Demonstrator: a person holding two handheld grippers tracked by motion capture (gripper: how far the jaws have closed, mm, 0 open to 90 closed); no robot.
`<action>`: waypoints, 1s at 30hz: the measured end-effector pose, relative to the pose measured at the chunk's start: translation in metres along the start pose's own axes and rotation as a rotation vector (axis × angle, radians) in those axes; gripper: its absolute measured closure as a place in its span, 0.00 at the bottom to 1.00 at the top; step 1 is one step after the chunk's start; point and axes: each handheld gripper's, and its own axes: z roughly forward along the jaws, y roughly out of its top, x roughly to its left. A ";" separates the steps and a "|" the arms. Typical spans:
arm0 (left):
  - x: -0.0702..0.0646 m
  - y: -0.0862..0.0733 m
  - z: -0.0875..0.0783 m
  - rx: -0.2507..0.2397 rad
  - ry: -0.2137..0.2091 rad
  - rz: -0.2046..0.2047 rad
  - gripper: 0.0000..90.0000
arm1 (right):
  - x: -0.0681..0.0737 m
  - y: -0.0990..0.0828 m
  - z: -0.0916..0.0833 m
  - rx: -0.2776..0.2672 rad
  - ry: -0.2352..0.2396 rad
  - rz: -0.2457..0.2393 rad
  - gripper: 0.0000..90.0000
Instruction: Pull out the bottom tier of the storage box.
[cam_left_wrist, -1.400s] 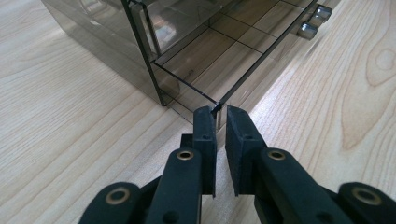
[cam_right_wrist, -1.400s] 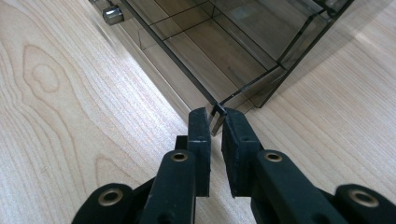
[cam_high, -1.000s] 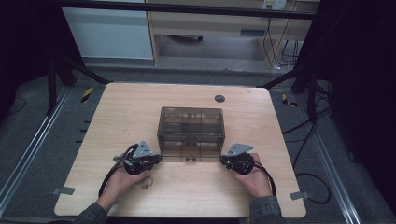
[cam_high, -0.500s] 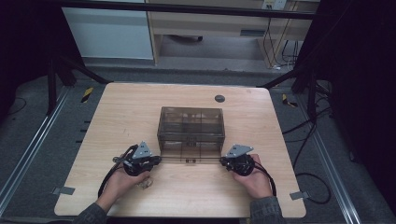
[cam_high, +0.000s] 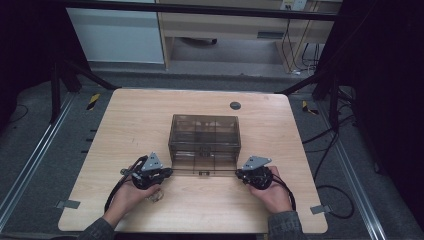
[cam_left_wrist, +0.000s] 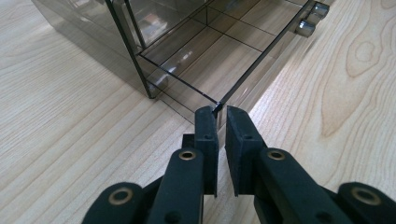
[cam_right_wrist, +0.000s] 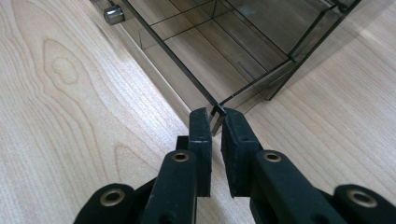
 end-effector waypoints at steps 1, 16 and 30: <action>0.000 0.000 0.000 0.000 0.000 0.001 0.93 | 0.000 0.000 0.000 0.000 0.001 0.001 0.92; -0.003 -0.001 -0.003 0.005 -0.006 0.012 0.93 | 0.005 -0.001 -0.005 0.007 0.003 -0.004 0.93; -0.005 -0.003 -0.006 0.007 -0.011 0.015 0.93 | 0.009 -0.001 -0.006 0.013 0.007 -0.007 0.93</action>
